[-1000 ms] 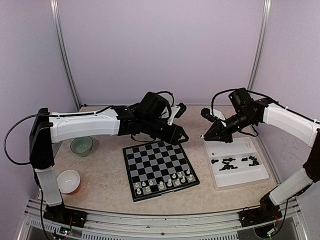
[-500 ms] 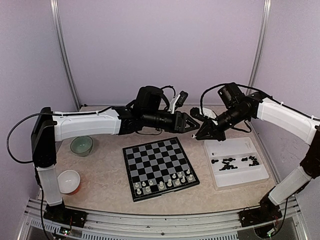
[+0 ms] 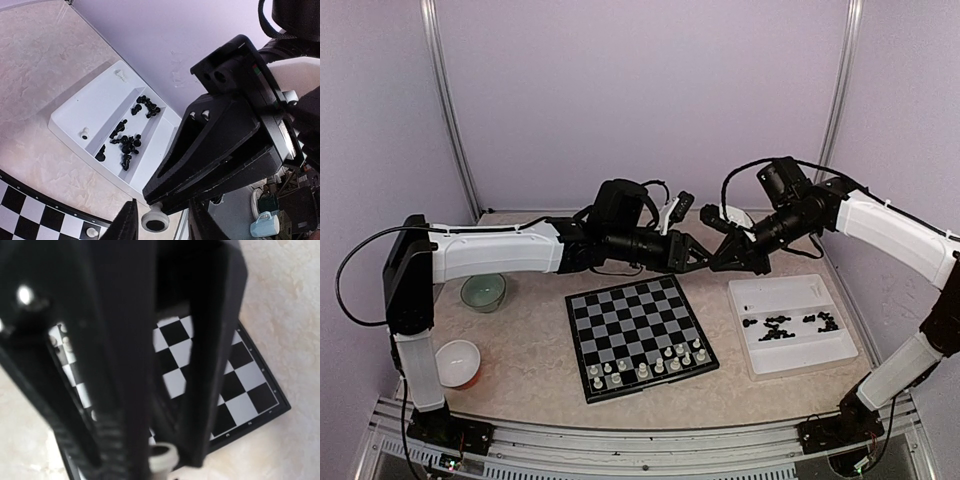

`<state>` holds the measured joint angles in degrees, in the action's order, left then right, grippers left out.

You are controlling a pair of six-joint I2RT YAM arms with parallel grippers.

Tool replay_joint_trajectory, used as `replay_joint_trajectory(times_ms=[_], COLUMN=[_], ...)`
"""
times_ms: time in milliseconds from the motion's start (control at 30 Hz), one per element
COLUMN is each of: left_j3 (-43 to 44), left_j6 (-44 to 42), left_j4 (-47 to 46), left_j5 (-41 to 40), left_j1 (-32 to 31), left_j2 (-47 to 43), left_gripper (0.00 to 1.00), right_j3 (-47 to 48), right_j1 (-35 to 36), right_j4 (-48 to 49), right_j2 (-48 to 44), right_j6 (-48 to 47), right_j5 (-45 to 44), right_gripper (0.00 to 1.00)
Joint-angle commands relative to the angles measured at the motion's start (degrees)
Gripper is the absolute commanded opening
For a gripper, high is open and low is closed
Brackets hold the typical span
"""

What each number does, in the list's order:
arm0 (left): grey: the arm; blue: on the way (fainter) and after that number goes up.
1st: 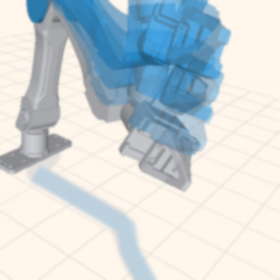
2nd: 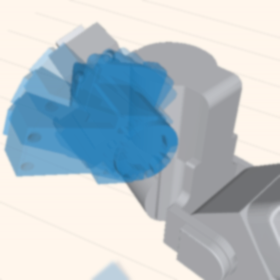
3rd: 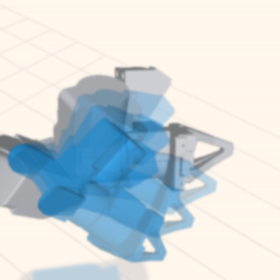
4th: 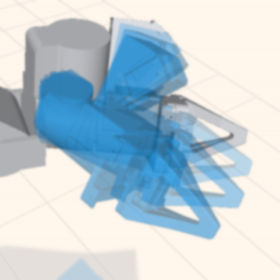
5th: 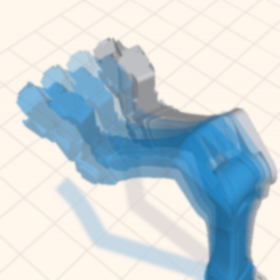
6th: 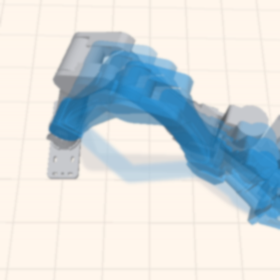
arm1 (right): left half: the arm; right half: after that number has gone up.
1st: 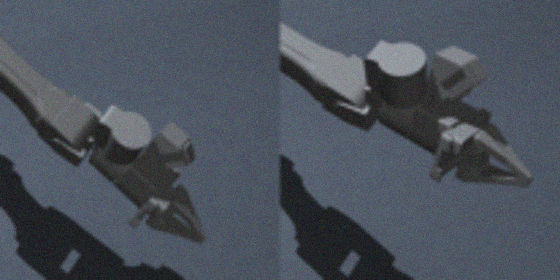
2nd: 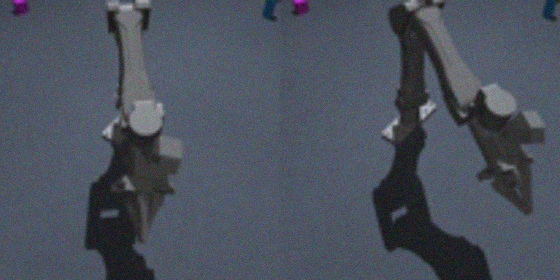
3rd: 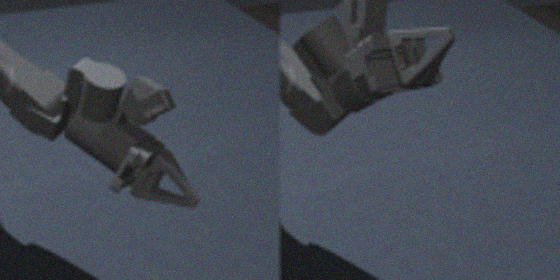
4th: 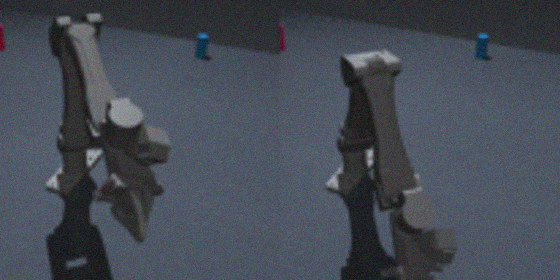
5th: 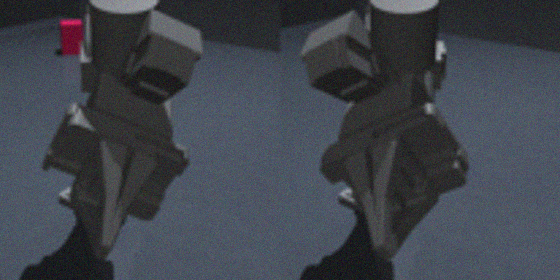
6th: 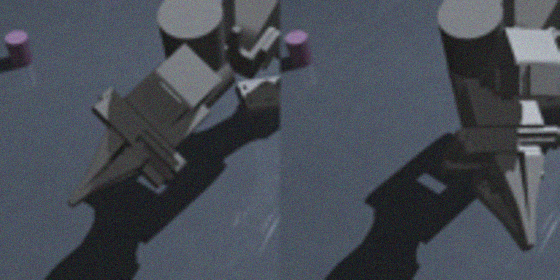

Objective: Set up the chess pieces on the board
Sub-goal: Pass from the right arm to the left

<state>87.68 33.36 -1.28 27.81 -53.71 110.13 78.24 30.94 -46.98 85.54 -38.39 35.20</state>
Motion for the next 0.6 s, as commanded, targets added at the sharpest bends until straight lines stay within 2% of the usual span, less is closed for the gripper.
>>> replay_joint_trajectory(times_ms=[0,200,433,467,567], left_j3=[-0.59,-0.79,-1.01,-1.07,-2.14], left_j6=[0.07,0.21,0.80,0.77,0.73], left_j4=[-1.41,-1.84,-2.27,-2.38,-4.41], left_j5=[1.34,2.30,2.81,2.67,1.83], left_j1=[0.01,0.01,0.10,0.18,0.59], left_j2=[0.71,0.63,0.80,0.75,-0.17], left_gripper=[0.30,0.16,0.13,0.12,0.12], right_j3=[1.46,1.31,0.93,0.91,1.23], right_j1=[0.53,0.53,0.53,0.53,-1.40], right_j4=[-0.86,-0.65,-0.24,-0.22,0.65], right_j2=[0.43,0.42,0.25,0.18,-0.84], right_j6=[0.71,0.83,1.12,1.38,3.92], right_j5=[1.27,1.02,0.59,0.46,2.31], right_gripper=[0.09,0.09,0.10,0.12,0.27])
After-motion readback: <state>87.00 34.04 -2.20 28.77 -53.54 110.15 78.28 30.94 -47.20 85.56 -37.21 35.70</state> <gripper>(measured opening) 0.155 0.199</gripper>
